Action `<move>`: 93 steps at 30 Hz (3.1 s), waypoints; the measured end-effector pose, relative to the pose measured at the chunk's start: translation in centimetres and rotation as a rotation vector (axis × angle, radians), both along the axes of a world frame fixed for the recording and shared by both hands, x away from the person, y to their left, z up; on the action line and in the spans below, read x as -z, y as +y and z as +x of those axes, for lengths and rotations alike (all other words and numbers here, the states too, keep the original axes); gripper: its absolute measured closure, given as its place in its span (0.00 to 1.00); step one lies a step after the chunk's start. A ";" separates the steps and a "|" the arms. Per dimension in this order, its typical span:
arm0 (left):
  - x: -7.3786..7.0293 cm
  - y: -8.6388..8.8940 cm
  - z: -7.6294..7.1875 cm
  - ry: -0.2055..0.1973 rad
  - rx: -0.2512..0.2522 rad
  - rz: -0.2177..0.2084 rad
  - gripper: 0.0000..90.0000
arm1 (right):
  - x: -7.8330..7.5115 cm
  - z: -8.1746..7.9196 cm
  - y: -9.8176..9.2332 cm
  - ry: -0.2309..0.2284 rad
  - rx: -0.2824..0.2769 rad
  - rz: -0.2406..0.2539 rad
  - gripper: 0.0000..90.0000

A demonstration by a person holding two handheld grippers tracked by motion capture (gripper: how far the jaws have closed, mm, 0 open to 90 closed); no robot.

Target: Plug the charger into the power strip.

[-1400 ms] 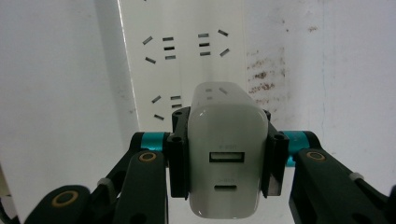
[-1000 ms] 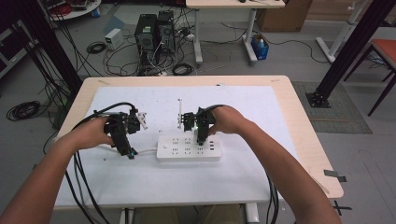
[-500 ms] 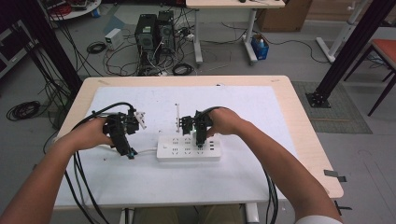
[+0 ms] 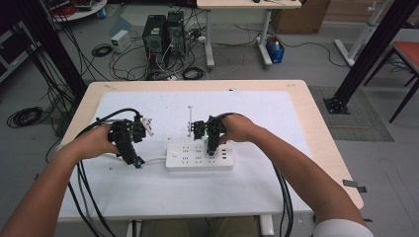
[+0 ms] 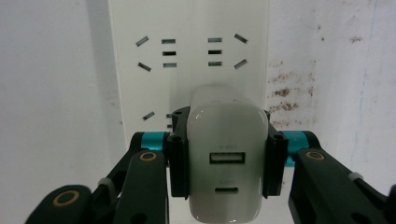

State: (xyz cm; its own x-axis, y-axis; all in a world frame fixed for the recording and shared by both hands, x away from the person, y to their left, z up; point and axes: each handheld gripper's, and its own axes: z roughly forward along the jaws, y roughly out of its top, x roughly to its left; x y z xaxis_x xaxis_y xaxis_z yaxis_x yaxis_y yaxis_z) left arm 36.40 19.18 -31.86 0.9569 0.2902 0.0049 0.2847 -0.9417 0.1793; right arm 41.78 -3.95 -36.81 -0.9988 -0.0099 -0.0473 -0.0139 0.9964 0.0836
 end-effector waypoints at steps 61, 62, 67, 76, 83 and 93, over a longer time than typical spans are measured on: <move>-1.2 -0.1 0.8 -0.071 -0.036 -0.039 0.20 | -6.8 1.4 -10.8 -0.050 0.444 0.188 0.13; -1.2 -0.2 0.8 -0.072 -0.037 -0.040 0.20 | -6.9 1.2 -11.2 -0.061 0.456 0.173 0.13; -1.2 -0.4 0.7 -0.072 -0.032 -0.042 0.20 | -7.3 0.6 -13.0 -0.026 0.461 0.151 0.13; -1.5 -0.7 0.4 -0.083 -0.020 -0.053 0.20 | -8.5 -2.1 -16.4 -0.135 0.504 0.145 0.01; -1.5 -0.6 0.4 -0.100 -0.018 -0.060 0.20 | -8.8 -4.2 -18.5 -0.137 0.533 0.158 0.01; -1.4 -0.5 0.5 -0.108 -0.036 -0.052 0.20 | -8.1 -5.9 -21.0 -0.139 0.579 0.151 0.01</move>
